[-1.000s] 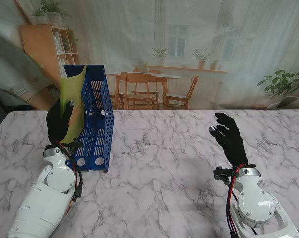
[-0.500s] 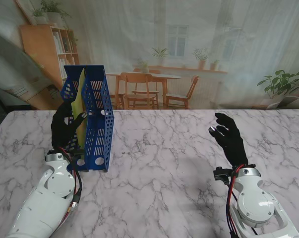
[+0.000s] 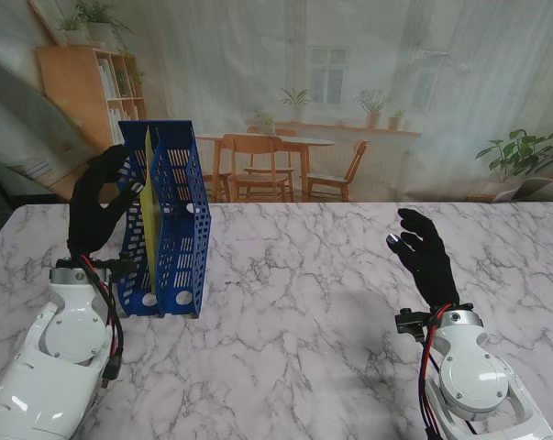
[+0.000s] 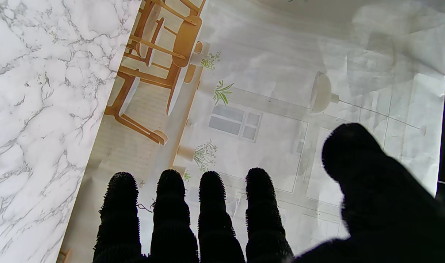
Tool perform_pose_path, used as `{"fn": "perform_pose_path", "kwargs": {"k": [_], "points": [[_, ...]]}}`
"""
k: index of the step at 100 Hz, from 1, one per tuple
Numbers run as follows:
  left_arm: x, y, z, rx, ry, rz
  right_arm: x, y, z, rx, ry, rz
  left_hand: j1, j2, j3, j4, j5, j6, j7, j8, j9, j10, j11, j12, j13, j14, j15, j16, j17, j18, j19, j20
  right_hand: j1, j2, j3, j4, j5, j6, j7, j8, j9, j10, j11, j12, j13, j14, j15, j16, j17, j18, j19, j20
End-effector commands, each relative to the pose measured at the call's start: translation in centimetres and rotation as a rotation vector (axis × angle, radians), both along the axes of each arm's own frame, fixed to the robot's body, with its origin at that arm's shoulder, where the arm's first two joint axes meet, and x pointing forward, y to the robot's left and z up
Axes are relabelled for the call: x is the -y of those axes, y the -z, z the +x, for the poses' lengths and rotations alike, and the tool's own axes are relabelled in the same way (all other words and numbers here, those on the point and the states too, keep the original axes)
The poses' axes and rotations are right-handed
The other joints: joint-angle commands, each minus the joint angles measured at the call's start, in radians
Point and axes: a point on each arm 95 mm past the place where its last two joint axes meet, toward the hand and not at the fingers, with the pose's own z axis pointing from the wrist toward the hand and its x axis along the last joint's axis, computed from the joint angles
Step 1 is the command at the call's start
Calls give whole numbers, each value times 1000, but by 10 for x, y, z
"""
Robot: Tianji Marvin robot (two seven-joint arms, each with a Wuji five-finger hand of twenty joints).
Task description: Open the sliding file folder, put the receipt in and insert it into the document holder
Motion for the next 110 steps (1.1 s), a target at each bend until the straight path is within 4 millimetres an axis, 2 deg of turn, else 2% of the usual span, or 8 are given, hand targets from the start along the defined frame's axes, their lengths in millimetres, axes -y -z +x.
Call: {"fn": "perform_pose_path", "kwargs": {"k": [1,27,39,52,66,83,99,110], "points": [[0,-23,-1,45,29,18,0,2,-1,-7,-1,-2,28,41,19,17,31,5,-9,14,22,1,12,-1,-9,-4,-8,11,-8,-26,-22,-14,16,21,-15,11,32,-1,7,1,10,-30,15,7,8,-40,-4,-9,-3,-42,-9,18],[16,-68,-7,60,123,51,0,1,0,0,-4,2,55,92,3,19,49,15,-11,25,57,22,17,2,11,9,-7,20,-1,-9,-21,-12,17,24,-18,12,42,-1,7,2,14,-33,14,7,9,-41,-5,-8,-1,-41,-15,21],[38,-76,-10,8,197,29,-1,0,0,5,-11,2,62,134,-13,21,70,24,-17,35,95,45,27,11,35,37,3,41,3,35,-6,-4,16,27,-20,12,58,-4,8,3,19,-39,14,7,8,-40,-7,-8,0,-41,-18,22],[70,-73,-15,-91,299,32,-4,-1,2,14,-23,-19,53,168,-21,20,108,33,-25,52,154,68,30,41,71,76,23,82,9,86,27,14,16,30,-24,13,80,-18,7,2,28,-49,6,4,6,-40,-11,-10,-1,-40,-25,23],[108,-60,-18,-199,394,19,-11,-2,5,26,-47,-69,50,180,-22,20,132,36,-27,63,184,78,30,61,87,95,36,110,9,106,52,28,10,31,-30,14,101,-40,1,-1,38,-63,-5,0,5,-41,-18,-12,1,-38,-35,25],[146,-31,-21,-344,478,3,-21,-1,9,52,-100,-146,50,186,-22,21,150,35,-27,74,213,81,35,80,104,108,55,137,14,123,91,48,-4,31,-35,16,124,-69,-6,-5,48,-78,-19,-5,9,-40,-25,-13,8,-34,-43,28],[160,11,-25,-487,477,-11,-30,6,12,67,-155,-191,59,191,-21,21,158,47,-24,88,217,87,53,106,78,114,61,160,-17,122,113,66,-16,32,-34,17,143,-83,-14,-7,68,-87,-38,-11,20,-42,-34,-14,14,-30,-56,33],[159,42,-27,-548,433,1,-33,14,15,75,-162,-206,60,192,-22,21,156,47,-27,90,205,87,78,144,66,118,86,197,-24,120,140,97,-21,27,-31,17,160,-93,-10,-5,89,-100,-40,-11,33,-48,-33,-14,22,-24,-60,35]]}}
